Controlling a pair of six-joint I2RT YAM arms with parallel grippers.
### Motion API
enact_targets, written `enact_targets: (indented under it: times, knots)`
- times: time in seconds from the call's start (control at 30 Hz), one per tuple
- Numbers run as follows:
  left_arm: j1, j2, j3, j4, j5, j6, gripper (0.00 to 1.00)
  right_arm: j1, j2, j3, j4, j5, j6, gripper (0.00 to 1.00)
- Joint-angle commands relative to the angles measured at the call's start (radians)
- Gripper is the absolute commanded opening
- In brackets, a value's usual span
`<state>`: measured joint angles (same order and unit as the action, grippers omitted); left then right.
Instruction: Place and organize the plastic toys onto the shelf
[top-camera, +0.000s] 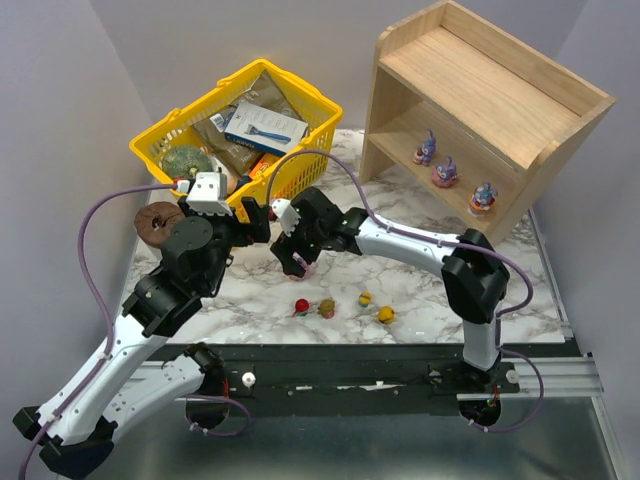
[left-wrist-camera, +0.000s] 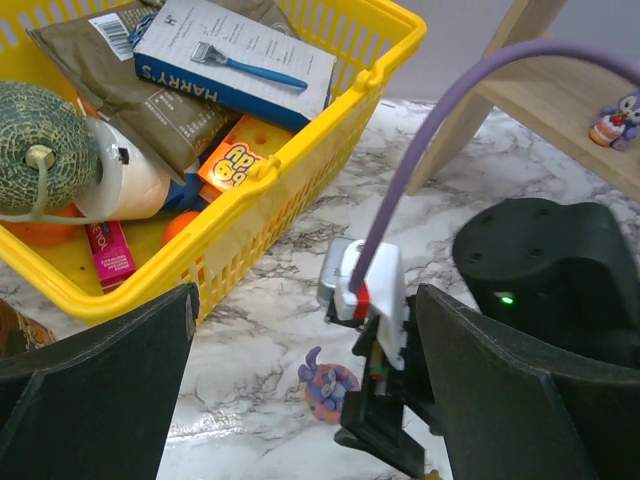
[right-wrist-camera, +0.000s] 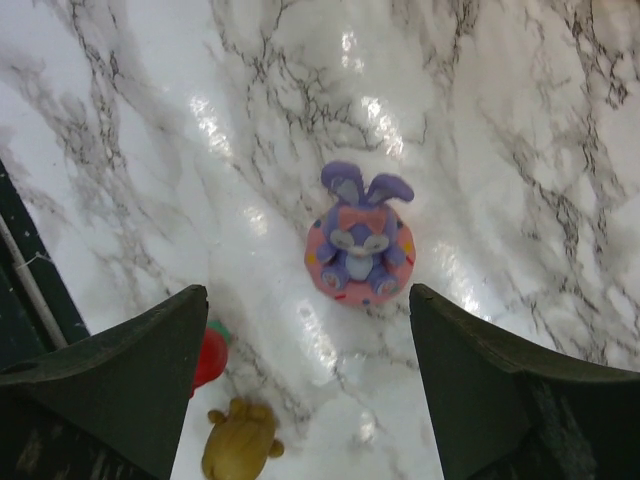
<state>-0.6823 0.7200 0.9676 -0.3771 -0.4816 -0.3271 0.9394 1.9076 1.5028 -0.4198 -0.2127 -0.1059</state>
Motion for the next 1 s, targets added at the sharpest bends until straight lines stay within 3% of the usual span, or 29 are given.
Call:
enact_targets:
  times: [0.0, 0.23, 0.37, 0.57, 0.73, 0.87, 0.97]
  knots:
    - [0.004, -0.010, 0.040, -0.020, 0.066, -0.012, 0.98, -0.071, 0.070, 0.046, 0.125, -0.137, -0.077, 0.88]
    - [0.004, 0.032, 0.086, -0.017, 0.110, -0.003, 0.98, -0.139, 0.149, 0.097, 0.130, -0.302, -0.155, 0.80]
    - [0.004, 0.059, 0.106, -0.019, 0.133, 0.008, 0.98, -0.145, 0.171, 0.085, 0.194, -0.387, -0.178, 0.67]
    - [0.006, 0.070, 0.128, -0.005, 0.156, 0.026, 0.98, -0.146, 0.206, 0.103, 0.217, -0.496, -0.150, 0.66]
    - [0.006, 0.084, 0.135, -0.003, 0.173, 0.033, 0.98, -0.145, 0.246, 0.112, 0.237, -0.491, -0.129, 0.63]
    - [0.006, 0.093, 0.141, -0.009, 0.184, 0.037, 0.98, -0.145, 0.280, 0.131, 0.245, -0.455, -0.084, 0.48]
    - [0.007, 0.096, 0.143, -0.013, 0.186, 0.040, 0.99, -0.145, 0.294, 0.128, 0.253, -0.438, -0.058, 0.44]
